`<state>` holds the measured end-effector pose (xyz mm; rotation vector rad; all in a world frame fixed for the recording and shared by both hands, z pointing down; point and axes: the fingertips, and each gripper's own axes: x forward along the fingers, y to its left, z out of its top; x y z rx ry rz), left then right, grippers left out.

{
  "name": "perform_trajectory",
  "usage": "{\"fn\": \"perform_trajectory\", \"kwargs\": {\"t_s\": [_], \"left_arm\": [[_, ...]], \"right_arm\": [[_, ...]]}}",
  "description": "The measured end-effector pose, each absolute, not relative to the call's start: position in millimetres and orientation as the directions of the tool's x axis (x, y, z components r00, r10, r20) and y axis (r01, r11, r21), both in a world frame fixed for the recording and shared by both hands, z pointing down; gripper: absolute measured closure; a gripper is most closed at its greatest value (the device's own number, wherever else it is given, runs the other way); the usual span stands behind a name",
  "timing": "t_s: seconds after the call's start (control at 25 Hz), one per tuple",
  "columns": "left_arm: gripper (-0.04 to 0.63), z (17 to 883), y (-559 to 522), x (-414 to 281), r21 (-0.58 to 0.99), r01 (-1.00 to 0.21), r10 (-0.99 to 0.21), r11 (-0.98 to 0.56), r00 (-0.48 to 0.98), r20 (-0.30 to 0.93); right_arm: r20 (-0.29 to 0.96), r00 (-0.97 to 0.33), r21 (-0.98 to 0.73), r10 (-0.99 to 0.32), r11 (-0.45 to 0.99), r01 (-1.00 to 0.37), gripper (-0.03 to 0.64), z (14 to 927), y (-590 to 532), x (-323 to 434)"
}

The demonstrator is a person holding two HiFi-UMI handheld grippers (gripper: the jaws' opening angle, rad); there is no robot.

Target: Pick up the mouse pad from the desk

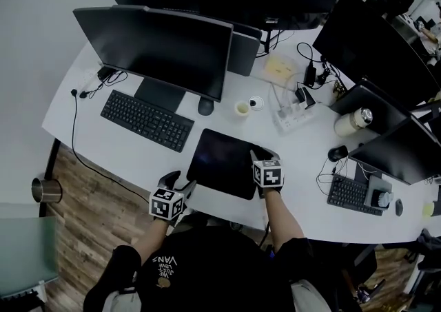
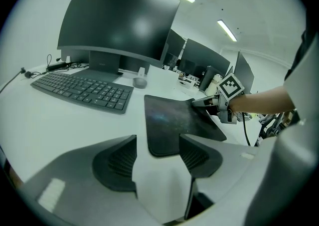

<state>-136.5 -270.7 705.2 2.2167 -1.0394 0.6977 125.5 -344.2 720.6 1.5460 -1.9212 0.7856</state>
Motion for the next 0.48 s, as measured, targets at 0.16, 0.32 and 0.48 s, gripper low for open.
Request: {"fn": "perform_trajectory", "kwargs": {"t_s": [0.16, 0.32, 0.48], "left_arm": [[0.342, 709, -270, -136, 0.27, -0.826, -0.494, -0.495, 0.523, 0.695], [0.314, 714, -269, -130, 0.254, -0.847, -0.494, -0.466, 0.488, 0.72], [0.313, 721, -268, -120, 0.271, -0.849, -0.476, -0.453, 0.488, 0.731]], "right_arm": [[0.712, -0.209, -0.11, -0.671, 0.187, -0.976, 0.521, 714, -343, 119], [0.701, -0.209, -0.11, -0.681, 0.187, -0.976, 0.543, 708, -340, 115], [0.694, -0.211, -0.111, -0.688, 0.188, -0.976, 0.546, 704, -337, 113]]}}
